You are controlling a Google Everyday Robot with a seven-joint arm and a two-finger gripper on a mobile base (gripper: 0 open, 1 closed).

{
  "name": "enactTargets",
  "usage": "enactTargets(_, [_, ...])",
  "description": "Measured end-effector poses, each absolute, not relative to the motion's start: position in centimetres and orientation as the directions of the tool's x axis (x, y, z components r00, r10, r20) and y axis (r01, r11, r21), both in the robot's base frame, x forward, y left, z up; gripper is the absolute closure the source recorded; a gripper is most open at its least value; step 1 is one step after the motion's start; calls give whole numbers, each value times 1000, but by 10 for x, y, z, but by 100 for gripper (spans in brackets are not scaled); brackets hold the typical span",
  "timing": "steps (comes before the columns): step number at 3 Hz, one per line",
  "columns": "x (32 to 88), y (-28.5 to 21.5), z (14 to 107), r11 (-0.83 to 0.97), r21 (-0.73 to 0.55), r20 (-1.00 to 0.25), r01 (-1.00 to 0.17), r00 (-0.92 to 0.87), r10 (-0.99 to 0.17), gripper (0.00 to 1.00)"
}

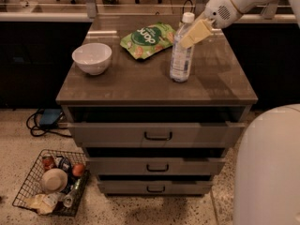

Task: Pick blue plastic bottle from white bowl and place on counter

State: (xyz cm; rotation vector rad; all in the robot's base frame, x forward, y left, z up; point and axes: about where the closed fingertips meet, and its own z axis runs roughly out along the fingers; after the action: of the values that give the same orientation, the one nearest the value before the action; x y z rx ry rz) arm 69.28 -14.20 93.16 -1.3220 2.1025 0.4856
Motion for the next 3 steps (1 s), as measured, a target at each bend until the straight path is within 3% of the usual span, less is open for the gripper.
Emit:
enactTargets(2, [693, -142, 934, 436, -9, -658, -900, -323, -680, 100])
enactTargets(3, [694, -140, 932, 435, -8, -658, -901, -323, -680, 87])
